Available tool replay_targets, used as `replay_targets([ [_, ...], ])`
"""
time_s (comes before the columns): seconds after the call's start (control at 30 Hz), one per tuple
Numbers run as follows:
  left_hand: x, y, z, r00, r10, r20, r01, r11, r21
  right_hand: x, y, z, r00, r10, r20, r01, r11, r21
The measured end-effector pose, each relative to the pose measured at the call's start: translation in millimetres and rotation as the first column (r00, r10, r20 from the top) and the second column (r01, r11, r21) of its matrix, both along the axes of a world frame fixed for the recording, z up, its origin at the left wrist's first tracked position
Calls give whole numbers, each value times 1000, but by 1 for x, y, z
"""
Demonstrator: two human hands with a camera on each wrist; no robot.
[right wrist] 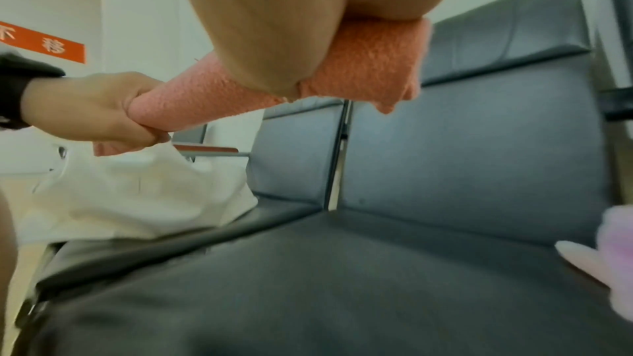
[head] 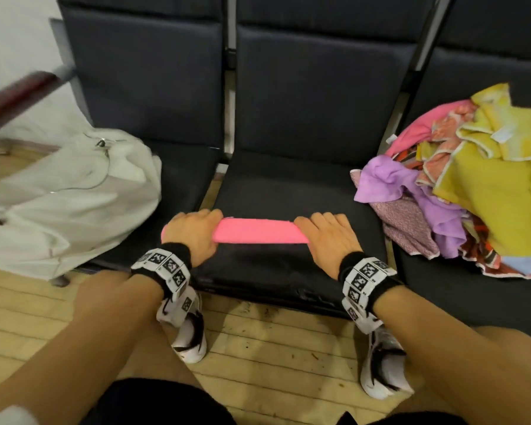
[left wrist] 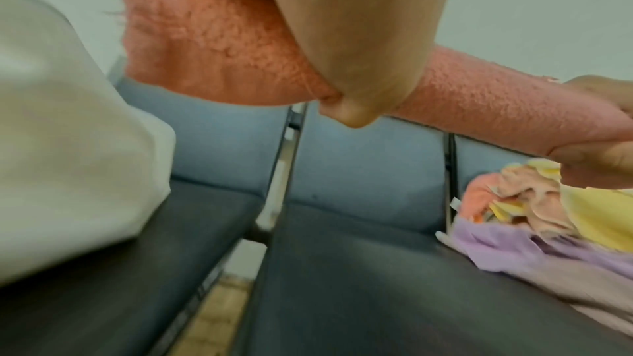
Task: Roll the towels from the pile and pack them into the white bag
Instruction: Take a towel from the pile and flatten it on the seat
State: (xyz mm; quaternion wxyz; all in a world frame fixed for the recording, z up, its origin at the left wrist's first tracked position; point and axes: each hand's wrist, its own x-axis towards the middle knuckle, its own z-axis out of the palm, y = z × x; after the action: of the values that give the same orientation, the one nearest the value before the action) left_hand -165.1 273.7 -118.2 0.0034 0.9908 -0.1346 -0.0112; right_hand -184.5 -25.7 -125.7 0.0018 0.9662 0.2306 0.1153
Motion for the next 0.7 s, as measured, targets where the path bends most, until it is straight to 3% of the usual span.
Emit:
replay_targets([
  [0.13,25,53,51,990,92,107,-93,996,6,47,51,59,995,38,89,-39,999,8],
  [0.27,34,109,77,964,196,178,-200,980,3,78,112,94,979,115,169,-116,993,-2],
  [0.47,34,186,70,888,364,280,-371,928,-28,115,192,122,963,166,214,-169,986,-5],
  [0.7,67,239,60,806,570,160,-536,817,-211,144,264,143,972,175,154,-175,984,-12],
])
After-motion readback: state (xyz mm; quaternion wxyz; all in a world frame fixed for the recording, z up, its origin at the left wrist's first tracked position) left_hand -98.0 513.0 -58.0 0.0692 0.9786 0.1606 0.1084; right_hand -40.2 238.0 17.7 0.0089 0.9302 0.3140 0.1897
